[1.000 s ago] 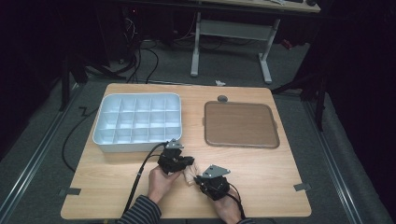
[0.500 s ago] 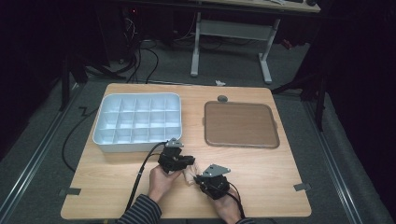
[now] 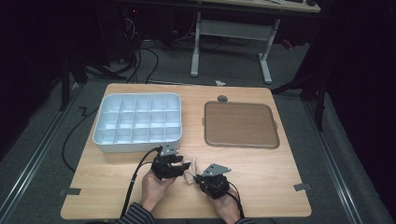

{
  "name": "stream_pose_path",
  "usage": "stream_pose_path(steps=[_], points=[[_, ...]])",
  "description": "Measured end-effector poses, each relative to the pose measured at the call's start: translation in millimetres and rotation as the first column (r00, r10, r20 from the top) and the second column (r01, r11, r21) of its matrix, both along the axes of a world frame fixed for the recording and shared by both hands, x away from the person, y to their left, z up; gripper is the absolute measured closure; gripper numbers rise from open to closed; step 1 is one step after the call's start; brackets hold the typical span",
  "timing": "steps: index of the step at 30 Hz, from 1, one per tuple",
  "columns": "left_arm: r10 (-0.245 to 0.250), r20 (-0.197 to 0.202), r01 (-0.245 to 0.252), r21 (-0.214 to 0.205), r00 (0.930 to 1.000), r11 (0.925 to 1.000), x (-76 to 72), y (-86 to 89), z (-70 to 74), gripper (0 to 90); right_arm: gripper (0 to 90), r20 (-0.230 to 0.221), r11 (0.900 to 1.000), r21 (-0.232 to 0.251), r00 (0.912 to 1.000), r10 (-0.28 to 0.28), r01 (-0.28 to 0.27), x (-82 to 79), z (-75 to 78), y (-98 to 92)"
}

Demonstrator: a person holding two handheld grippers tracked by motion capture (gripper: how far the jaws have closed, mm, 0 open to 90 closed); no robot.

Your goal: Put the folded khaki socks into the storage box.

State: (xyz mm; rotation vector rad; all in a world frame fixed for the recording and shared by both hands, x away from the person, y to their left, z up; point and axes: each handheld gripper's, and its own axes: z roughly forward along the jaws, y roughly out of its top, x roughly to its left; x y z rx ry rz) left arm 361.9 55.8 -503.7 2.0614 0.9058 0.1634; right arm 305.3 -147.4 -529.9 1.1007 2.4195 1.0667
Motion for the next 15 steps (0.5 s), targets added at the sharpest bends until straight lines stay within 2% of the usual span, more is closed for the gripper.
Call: stream_pose_path(steps=[2,9,10,11,12,13,15], points=[[0.009,-0.003,-0.009,0.01,1.0,0.9999,-2.7,0.9,-3.4,53.9,85.6,0.0,1.0,-0.002,1.0,-0.001,0.001,-0.1,0.2,0.6],[0.031,-0.03,-0.031,0.0,0.9991,0.9995,-4.2,-0.3,-13.3,49.7,85.6,0.0,1.0,-0.007,1.0,-0.002,0.002,0.1,0.5,0.8],[0.032,-0.032,-0.032,0.007,0.999,0.9995,-4.0,-1.2,-14.2,49.7,85.6,-0.002,1.0,-0.007,1.0,-0.003,0.003,0.0,0.6,0.8],[0.039,-0.034,-0.038,0.051,0.9987,0.998,-3.2,-5.0,-17.5,50.5,85.6,0.002,1.0,-0.008,1.0,0.0,0.0,0.2,0.4,0.9],[0.039,-0.034,-0.038,0.051,0.9987,0.998,-3.2,-5.0,-17.5,50.0,85.6,0.002,1.0,-0.008,1.0,0.0,0.0,0.2,0.4,0.9],[0.028,-0.01,-0.027,0.073,0.9995,0.9969,-3.2,-7.0,-19.5,50.0,85.6,0.002,1.0,-0.007,1.0,-0.002,0.002,0.0,0.4,1.3],[0.027,-0.013,-0.025,0.08,0.9996,0.9965,-0.5,-7.4,-19.1,48.6,85.6,0.002,1.0,-0.006,1.0,-0.003,0.003,0.2,0.3,1.5]])
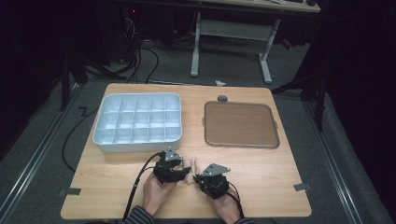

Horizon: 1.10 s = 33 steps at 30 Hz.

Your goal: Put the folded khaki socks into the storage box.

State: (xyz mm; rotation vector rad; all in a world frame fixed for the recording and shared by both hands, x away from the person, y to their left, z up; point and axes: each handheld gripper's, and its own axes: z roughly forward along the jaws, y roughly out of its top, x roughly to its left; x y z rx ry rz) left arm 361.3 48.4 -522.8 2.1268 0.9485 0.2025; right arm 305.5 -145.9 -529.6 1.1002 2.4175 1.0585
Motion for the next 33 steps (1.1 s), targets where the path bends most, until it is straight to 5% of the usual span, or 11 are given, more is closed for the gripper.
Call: stream_pose_path(steps=[6,12,18,28,33], points=[[0.02,-0.027,-0.021,-0.021,0.9994,0.9996,6.7,2.3,3.2,43.6,85.1,0.002,0.9999,0.007,1.0,-0.009,0.009,1.1,-0.5,2.8],[0.043,-0.019,-0.045,-0.097,0.9989,0.9943,8.7,4.4,11.2,37.8,83.4,0.011,0.9998,0.016,0.9999,-0.008,0.008,1.8,0.0,4.7],[0.064,-0.086,-0.072,-0.083,0.9942,0.9939,19.6,-3.0,7.4,34.2,72.5,0.016,0.9992,0.036,0.9997,-0.02,0.019,0.8,2.8,3.3],[0.053,-0.123,-0.061,-0.061,0.991,0.9963,22.9,-7.2,3.8,33.5,61.0,0.07,0.9959,0.074,0.9959,-0.058,0.053,-3.9,20.5,-19.1],[0.032,-0.128,-0.039,-0.052,0.9913,0.9979,23.4,-9.9,0.9,37.3,56.9,0.082,0.9874,0.059,0.985,-0.151,0.147,-0.5,21.7,-50.8]])
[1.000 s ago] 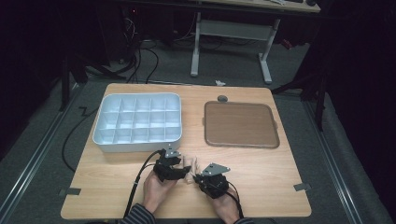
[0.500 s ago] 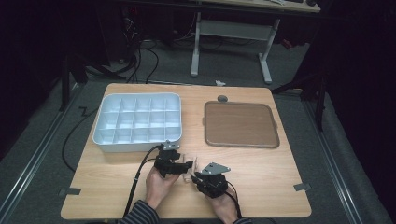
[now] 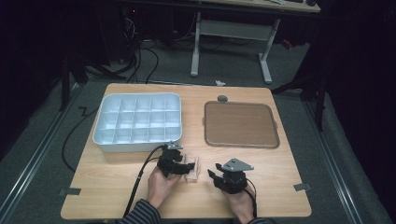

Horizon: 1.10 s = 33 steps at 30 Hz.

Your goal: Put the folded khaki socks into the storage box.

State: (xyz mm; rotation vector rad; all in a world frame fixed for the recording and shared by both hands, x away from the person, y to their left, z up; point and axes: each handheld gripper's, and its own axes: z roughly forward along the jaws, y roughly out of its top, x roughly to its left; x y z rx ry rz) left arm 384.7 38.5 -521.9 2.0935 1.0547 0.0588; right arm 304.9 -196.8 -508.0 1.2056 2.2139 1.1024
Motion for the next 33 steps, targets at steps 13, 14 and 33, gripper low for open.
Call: stream_pose_path(steps=[13,14,33], points=[[-0.039,-0.025,0.039,-0.027,0.9989,0.9989,-1.9,-1.8,0.5,58.7,50.4,-0.029,0.9679,-0.064,0.969,-0.245,0.243,16.4,-14.0,-60.3],[-0.041,-0.03,0.04,-0.032,0.9987,0.9987,-1.7,-1.6,0.6,58.7,50.0,-0.03,0.965,-0.068,0.9662,-0.256,0.253,17.4,-14.8,-63.1],[-0.087,-0.019,0.086,-0.049,0.996,0.9951,-4.6,1.4,3.6,73.5,40.5,-0.044,0.9509,-0.09,0.9526,-0.301,0.296,21.6,-23.2,-74.5]])
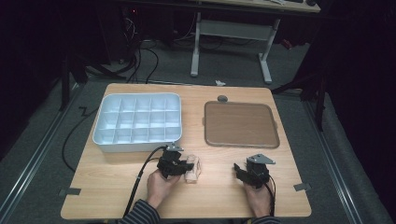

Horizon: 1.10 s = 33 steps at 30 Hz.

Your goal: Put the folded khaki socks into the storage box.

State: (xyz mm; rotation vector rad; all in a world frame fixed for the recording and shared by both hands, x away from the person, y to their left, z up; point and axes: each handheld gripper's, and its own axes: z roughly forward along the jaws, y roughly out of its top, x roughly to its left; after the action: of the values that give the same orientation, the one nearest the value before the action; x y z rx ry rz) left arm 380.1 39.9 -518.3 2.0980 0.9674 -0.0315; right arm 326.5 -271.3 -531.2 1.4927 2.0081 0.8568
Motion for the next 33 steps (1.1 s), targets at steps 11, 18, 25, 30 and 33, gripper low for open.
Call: stream_pose_path(steps=[11,18,25,30,33], points=[[-0.001,0.003,0.001,-0.01,1.0,0.9999,-1.5,4.1,5.6,73.7,38.0,-0.003,0.9999,0.001,0.9999,0.016,-0.016,0.7,-0.1,0.9],[-0.003,0.008,0.003,-0.016,1.0,0.9999,-2.4,7.4,8.7,73.7,38.0,-0.003,0.9999,0.004,0.9999,0.015,-0.015,0.9,-0.1,0.8],[-0.018,-0.003,0.018,-0.019,0.9998,0.9997,-2.2,11.5,10.5,73.7,38.0,-0.003,0.9999,0.005,0.9999,0.015,-0.015,1.0,-0.1,0.8],[-0.017,0.0,0.017,-0.012,0.9999,0.9998,-4.0,19.8,15.7,73.7,38.0,-0.004,0.9999,0.006,0.9999,0.016,-0.016,1.1,0.0,0.8],[-0.008,-0.004,0.008,-0.021,1.0,0.9997,-4.0,27.9,19.2,73.7,38.0,-0.004,0.9999,0.006,0.9999,0.016,-0.016,1.2,0.0,0.8]])
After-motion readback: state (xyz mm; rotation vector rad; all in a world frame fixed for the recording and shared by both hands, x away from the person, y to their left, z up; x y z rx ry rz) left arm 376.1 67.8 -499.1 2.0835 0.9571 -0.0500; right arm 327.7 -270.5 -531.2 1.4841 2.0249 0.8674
